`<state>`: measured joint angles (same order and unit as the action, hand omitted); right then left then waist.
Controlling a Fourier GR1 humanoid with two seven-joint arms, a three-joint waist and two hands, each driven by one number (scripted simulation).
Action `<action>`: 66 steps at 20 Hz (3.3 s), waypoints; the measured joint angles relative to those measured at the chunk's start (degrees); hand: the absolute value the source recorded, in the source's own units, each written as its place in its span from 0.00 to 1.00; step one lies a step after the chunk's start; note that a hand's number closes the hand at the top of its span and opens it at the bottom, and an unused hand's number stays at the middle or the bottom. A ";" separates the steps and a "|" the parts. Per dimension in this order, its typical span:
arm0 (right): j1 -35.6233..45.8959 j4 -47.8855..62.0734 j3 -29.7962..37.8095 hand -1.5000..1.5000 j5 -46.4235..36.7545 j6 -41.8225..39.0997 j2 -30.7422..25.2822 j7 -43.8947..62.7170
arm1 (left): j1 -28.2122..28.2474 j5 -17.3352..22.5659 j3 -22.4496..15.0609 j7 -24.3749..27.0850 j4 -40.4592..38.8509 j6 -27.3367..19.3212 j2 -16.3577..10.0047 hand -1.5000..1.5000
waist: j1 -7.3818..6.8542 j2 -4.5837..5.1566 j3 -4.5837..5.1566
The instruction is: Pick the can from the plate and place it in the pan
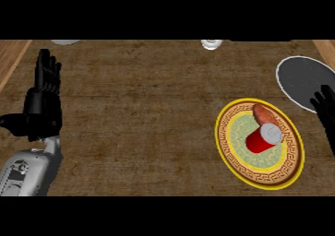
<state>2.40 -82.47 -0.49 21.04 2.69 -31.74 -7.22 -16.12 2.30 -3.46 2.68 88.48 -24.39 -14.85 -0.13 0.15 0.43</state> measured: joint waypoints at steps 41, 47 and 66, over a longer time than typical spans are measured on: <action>-5.42 -50.14 10.75 0.00 -13.19 0.52 -32.29 60.00 | 1.06 4.78 2.06 -7.17 -5.30 14.96 -1.72 0.50 | -0.89 0.08 -0.33; 5.19 -48.20 -1.35 0.00 -16.64 0.94 -28.53 63.99 | 0.52 4.02 2.70 -6.29 -6.74 15.48 -0.99 0.50 | -1.14 0.13 -0.34; 10.16 -35.73 -13.46 0.00 -28.04 -2.66 -16.23 67.45 | 3.61 2.81 4.55 -6.43 -4.13 16.96 -0.21 0.50 | -0.07 -0.15 -0.40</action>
<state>12.56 -118.20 -13.96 -7.01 0.03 -47.97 60.23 -12.51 5.11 1.09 -3.75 84.35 -7.43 -15.06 -0.20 0.00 0.03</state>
